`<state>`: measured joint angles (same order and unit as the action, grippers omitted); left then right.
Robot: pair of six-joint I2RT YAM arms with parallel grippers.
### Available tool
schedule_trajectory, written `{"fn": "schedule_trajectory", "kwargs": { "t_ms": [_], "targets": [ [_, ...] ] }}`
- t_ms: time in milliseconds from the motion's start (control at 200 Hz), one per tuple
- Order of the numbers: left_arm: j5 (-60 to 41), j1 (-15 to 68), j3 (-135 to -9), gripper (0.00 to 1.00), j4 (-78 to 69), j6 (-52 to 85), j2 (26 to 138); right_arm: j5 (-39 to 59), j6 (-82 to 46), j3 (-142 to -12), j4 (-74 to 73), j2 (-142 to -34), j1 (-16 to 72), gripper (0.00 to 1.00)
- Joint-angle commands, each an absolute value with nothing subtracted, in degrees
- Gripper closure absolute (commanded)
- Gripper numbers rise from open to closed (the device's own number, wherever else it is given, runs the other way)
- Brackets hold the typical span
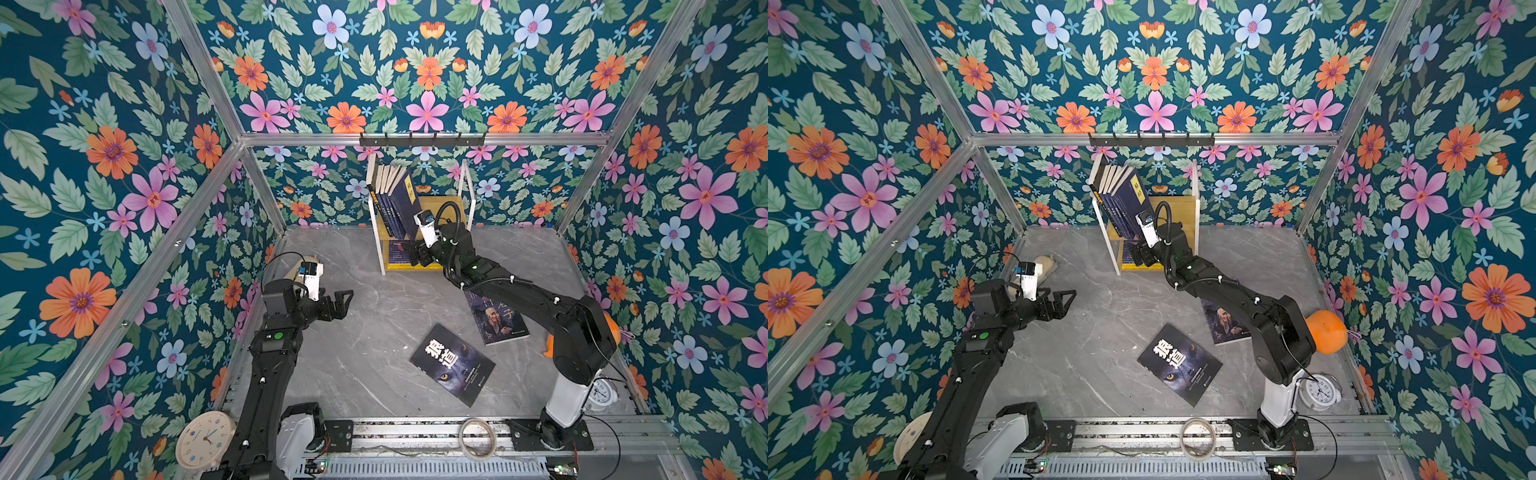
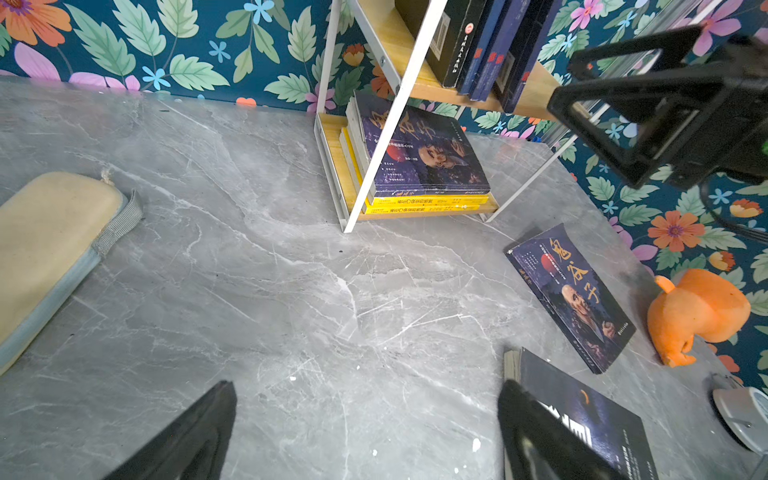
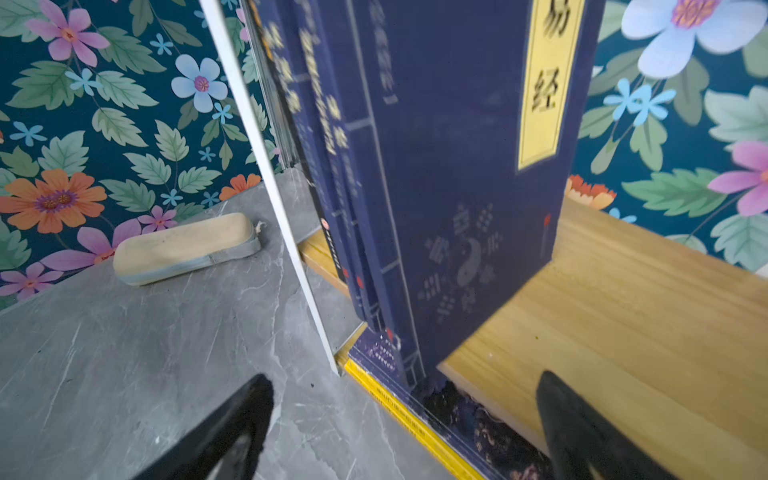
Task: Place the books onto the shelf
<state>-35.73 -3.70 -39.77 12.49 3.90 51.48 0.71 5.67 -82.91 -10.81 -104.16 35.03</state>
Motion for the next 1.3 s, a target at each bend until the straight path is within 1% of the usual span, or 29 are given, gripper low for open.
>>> {"fn": "schedule_trajectory", "kwargs": {
  "t_ms": [0,85,210,355,510,605,765,850,1010,1100,1190,1295],
  "targets": [
    [-35.8,-3.8,-39.9,0.00,11.9,3.1,51.3,7.0,2.8,-84.0,-10.7,-105.5,33.9,0.01],
    [-35.0,-3.7,-39.7,0.00,11.6,3.5,51.3,8.5,2.5,-86.3,-9.6,-108.1,33.1,0.01],
    [-37.5,-3.9,-40.4,0.00,12.0,4.8,51.1,11.8,0.9,-90.4,-8.5,-112.1,32.1,0.02],
    [-35.4,-3.8,-39.9,0.00,11.8,4.3,51.1,13.4,0.2,-94.6,-7.7,-116.0,32.1,0.04],
    [-36.1,-3.9,-40.1,0.00,12.1,4.2,50.8,15.6,-0.1,-98.1,-7.3,-119.0,31.9,0.09],
    [-34.8,-3.8,-39.7,0.00,11.8,4.1,51.0,16.7,-0.1,-99.1,-7.1,-120.1,31.9,0.12],
    [-36.1,-4.0,-39.7,0.00,11.5,4.6,51.1,19.3,0.5,-101.1,-5.8,-121.5,31.5,0.17],
    [-35.0,-4.0,-39.5,0.00,11.2,4.6,51.1,19.4,1.2,-101.0,-5.1,-121.4,31.4,0.19],
    [-36.1,-4.2,-39.7,0.00,11.3,4.9,51.1,21.1,1.6,-101.1,-4.6,-120.6,30.8,0.23],
    [-35.1,-4.2,-39.4,0.00,11.1,4.7,51.1,20.4,2.2,-100.2,-4.2,-119.3,30.6,0.22],
    [-36.3,-4.2,-39.7,0.00,11.4,5.1,51.0,19.7,2.1,-98.5,-4.8,-117.2,30.6,0.17],
    [-35.7,-4.2,-39.0,0.00,10.9,4.8,51.1,19.4,2.2,-95.9,-4.9,-113.8,30.7,0.15]
  ]
}}
